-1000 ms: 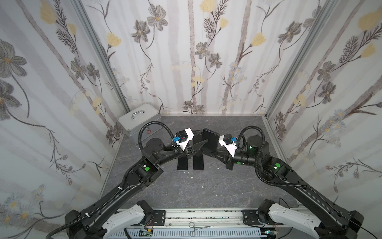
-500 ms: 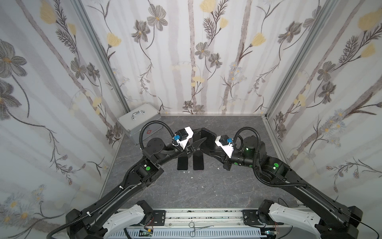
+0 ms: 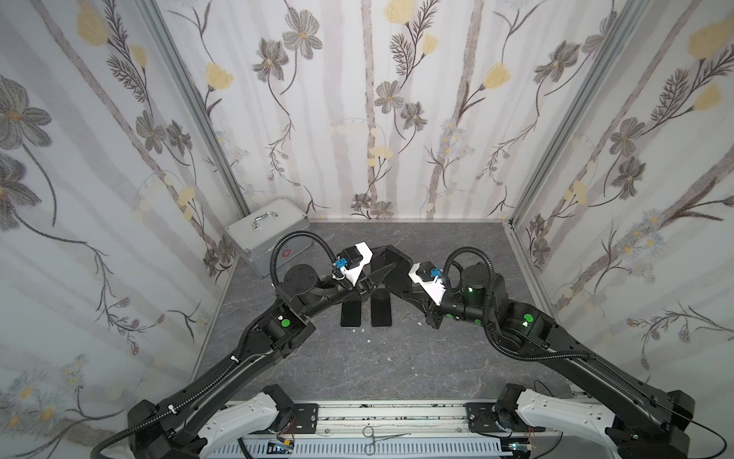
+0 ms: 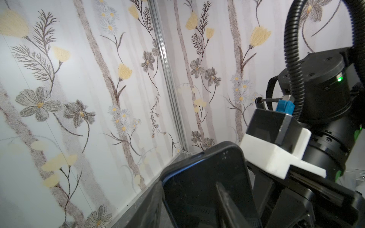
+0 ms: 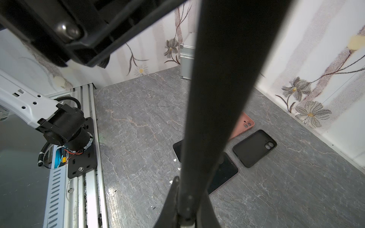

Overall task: Take the phone out of the phone case
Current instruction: Remove the phone case from the phone.

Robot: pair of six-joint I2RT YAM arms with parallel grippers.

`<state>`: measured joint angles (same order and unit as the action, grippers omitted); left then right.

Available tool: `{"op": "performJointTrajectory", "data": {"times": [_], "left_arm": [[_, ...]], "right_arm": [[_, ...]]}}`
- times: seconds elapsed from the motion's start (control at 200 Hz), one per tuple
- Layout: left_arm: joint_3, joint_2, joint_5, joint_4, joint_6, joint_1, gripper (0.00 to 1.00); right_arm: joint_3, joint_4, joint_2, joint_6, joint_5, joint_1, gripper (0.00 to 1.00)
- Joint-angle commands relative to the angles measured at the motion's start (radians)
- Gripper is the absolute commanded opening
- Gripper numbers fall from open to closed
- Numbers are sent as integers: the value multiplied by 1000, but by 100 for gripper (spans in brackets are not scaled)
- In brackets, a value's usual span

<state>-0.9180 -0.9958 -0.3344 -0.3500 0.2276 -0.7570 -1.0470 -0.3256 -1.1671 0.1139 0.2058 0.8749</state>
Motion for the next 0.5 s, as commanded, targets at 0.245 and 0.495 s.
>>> {"op": "performJointTrajectory", "data": {"times": [0.245, 0.495], "left_arm": [[5, 8, -120, -1, -20, -1, 49], [4, 6, -139, -1, -29, 6, 49]], "right_arm": [[11, 48, 12, 98, 113, 10, 0], [2, 26, 6, 114, 125, 10, 0]]}}
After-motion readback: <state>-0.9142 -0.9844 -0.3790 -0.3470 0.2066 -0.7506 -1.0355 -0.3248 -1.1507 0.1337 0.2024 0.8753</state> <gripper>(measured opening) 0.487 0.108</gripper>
